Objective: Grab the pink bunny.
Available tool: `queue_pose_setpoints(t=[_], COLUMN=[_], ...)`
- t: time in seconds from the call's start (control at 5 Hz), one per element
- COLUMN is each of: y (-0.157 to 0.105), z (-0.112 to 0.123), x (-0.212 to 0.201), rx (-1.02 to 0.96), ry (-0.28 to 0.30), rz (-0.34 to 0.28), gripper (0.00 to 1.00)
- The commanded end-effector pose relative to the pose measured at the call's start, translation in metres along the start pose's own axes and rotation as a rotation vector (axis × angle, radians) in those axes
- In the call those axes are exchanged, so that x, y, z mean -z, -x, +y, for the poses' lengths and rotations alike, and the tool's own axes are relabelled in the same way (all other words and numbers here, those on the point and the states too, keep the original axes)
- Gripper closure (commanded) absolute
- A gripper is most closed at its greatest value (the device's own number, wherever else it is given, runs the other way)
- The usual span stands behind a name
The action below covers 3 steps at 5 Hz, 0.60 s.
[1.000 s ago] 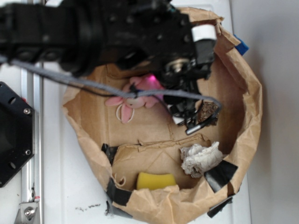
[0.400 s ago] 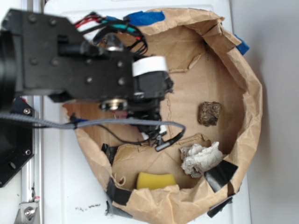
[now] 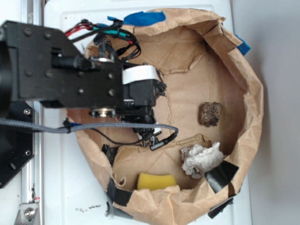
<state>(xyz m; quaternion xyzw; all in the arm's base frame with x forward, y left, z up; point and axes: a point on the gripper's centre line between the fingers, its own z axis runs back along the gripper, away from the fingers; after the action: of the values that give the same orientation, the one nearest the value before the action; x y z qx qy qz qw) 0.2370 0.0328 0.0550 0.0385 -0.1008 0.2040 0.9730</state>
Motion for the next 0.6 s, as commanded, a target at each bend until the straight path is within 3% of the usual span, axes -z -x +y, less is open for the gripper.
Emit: queue_pose_setpoints(t=[0.0,0.2,0.4], y=[-0.01,-0.008,-0.005], z=[0.012,0.014,0.014], x=[0.007,0.017,0.021], rx=[-0.013,0.008,0.012], ry=[-0.004,-0.017,-0.008], rz=[-0.002,0.002,-0.008], gripper=[0.0,0.0,1.0])
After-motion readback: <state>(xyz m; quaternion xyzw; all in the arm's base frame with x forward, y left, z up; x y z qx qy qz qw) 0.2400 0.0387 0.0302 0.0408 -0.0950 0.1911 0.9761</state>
